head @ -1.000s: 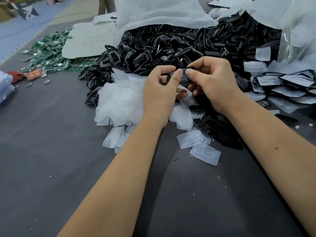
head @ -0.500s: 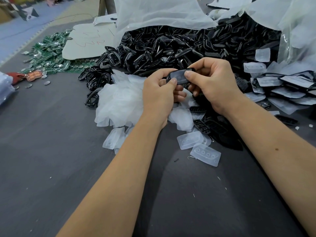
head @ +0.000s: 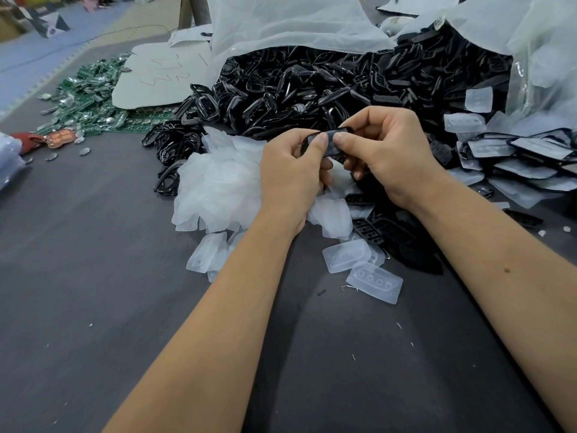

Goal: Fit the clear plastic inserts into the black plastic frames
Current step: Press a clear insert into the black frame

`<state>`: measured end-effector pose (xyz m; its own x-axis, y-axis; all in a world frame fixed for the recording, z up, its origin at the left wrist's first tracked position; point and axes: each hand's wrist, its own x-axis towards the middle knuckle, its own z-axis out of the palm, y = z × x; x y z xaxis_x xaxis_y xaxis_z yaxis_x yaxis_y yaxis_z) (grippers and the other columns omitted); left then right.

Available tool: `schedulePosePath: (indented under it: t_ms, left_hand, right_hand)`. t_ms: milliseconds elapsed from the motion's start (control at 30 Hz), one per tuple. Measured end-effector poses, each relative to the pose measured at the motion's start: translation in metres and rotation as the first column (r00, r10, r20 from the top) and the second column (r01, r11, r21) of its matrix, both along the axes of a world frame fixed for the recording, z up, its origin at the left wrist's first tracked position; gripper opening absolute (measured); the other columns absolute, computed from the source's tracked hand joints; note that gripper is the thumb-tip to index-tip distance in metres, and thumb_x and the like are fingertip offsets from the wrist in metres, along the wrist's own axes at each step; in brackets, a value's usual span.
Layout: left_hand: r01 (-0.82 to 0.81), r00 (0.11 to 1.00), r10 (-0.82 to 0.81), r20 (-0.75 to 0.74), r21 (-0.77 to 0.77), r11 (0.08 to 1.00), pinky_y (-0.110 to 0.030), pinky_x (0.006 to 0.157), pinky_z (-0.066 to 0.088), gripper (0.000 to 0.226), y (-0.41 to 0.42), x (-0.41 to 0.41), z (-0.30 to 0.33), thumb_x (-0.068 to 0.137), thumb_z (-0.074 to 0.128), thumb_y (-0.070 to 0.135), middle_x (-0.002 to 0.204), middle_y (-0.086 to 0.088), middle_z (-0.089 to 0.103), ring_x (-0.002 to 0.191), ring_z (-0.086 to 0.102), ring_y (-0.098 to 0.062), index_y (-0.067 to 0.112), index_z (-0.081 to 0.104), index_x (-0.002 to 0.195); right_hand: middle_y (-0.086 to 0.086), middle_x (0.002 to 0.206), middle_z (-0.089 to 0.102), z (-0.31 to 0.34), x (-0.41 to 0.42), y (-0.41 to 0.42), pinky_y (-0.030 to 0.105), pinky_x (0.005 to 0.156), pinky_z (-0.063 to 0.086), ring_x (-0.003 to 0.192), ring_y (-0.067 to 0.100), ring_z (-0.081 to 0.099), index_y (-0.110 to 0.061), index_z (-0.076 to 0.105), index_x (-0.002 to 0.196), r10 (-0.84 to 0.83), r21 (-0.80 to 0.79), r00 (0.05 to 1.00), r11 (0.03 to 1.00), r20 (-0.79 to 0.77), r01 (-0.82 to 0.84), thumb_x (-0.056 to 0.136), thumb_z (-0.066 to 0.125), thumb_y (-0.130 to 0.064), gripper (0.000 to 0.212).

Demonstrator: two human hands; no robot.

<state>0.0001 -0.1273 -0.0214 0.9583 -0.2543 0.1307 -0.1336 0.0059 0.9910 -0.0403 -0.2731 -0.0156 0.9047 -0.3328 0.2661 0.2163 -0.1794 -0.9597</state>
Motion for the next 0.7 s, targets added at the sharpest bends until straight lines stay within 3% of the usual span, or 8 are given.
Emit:
schedulePosePath:
  t_ms: [67,167,267,333,467,533,600,700]
  left_hand:
    - [0.012,1.000,-0.013,-0.024,-0.034,0.999,-0.021,0.041,0.040,0.020,0.001,0.000,0.001,0.103,0.062,0.012,0.059,0.001,0.065,0.046,0.055,-0.011,0.014,0.074,0.086]
    - [-0.006,0.995,-0.004,-0.101,-0.096,0.995,-0.018,0.040,0.038,0.024,0.002,-0.001,0.004,0.103,0.061,0.008,0.057,0.002,0.063,0.044,0.053,-0.009,0.012,0.074,0.083]
    - [-0.026,0.980,-0.003,-0.201,-0.143,0.989,-0.016,0.039,0.034,0.025,0.003,-0.001,0.008,0.104,0.060,0.008,0.055,0.004,0.060,0.044,0.051,-0.007,0.010,0.075,0.084]
    - [-0.035,0.968,-0.009,-0.249,-0.173,0.984,-0.016,0.038,0.033,0.025,0.004,-0.001,0.010,0.104,0.059,0.007,0.055,0.003,0.058,0.044,0.050,-0.006,0.009,0.073,0.083]
    - [-0.057,0.947,-0.013,-0.320,-0.206,0.977,-0.014,0.036,0.031,0.032,0.004,0.000,0.013,0.105,0.060,0.009,0.054,0.002,0.056,0.042,0.048,-0.006,0.008,0.066,0.074]
    - [-0.055,0.943,-0.026,-0.332,-0.233,0.971,-0.015,0.036,0.032,0.034,0.003,0.002,0.014,0.107,0.060,0.022,0.055,0.000,0.058,0.043,0.049,-0.007,0.008,0.063,0.076]
    - [-0.058,0.936,-0.047,-0.350,-0.285,0.957,-0.017,0.038,0.037,0.044,0.003,0.002,0.015,0.108,0.054,0.039,0.059,-0.003,0.063,0.045,0.053,-0.010,0.003,0.064,0.086]
    - [-0.023,0.959,-0.071,-0.276,-0.323,0.946,-0.018,0.046,0.046,0.038,0.003,0.002,0.012,0.110,0.053,0.033,0.069,-0.004,0.067,0.053,0.058,-0.011,0.003,0.071,0.094]
  right_hand:
    - [0.017,0.077,0.070,0.001,-0.001,0.001,0.029,0.048,0.050,0.054,0.017,0.062,0.000,0.068,0.100,-0.022,-0.048,0.999,0.999,0.030,0.023,0.093,0.075,-0.004,0.011]
    - [0.011,0.088,0.069,0.003,-0.002,0.004,0.037,0.062,0.056,0.069,0.024,0.065,-0.005,0.070,0.103,-0.056,-0.282,0.990,0.955,0.132,0.092,0.092,0.065,-0.002,0.012]
    - [0.010,0.099,0.063,0.003,-0.004,0.008,0.019,0.068,0.046,0.082,0.019,0.060,-0.008,0.075,0.099,-0.007,-0.531,0.974,0.837,0.224,0.128,0.081,0.056,0.007,0.030]
    - [0.009,0.106,0.061,0.002,-0.005,0.007,0.012,0.071,0.041,0.092,0.016,0.059,-0.010,0.078,0.100,0.013,-0.643,0.973,0.753,0.229,0.142,0.082,0.063,0.007,0.028]
    - [0.007,0.109,0.063,0.002,-0.002,0.000,0.023,0.079,0.043,0.098,0.023,0.058,-0.012,0.082,0.104,0.025,-0.722,0.967,0.670,0.254,0.173,0.091,0.077,-0.011,0.014]
    - [0.005,0.104,0.066,0.000,-0.001,0.000,0.020,0.079,0.042,0.097,0.019,0.059,-0.012,0.083,0.103,0.020,-0.699,0.964,0.692,0.266,0.179,0.092,0.077,-0.012,0.012]
    - [0.001,0.096,0.069,0.000,0.000,0.003,0.018,0.077,0.044,0.090,0.011,0.062,-0.011,0.082,0.100,-0.019,-0.581,0.972,0.799,0.233,0.155,0.092,0.077,-0.011,0.010]
    - [-0.006,0.078,0.072,0.001,0.003,0.000,0.023,0.066,0.049,0.067,0.006,0.062,-0.015,0.082,0.093,-0.080,-0.139,0.990,0.986,0.113,0.096,0.091,0.077,-0.009,0.007]
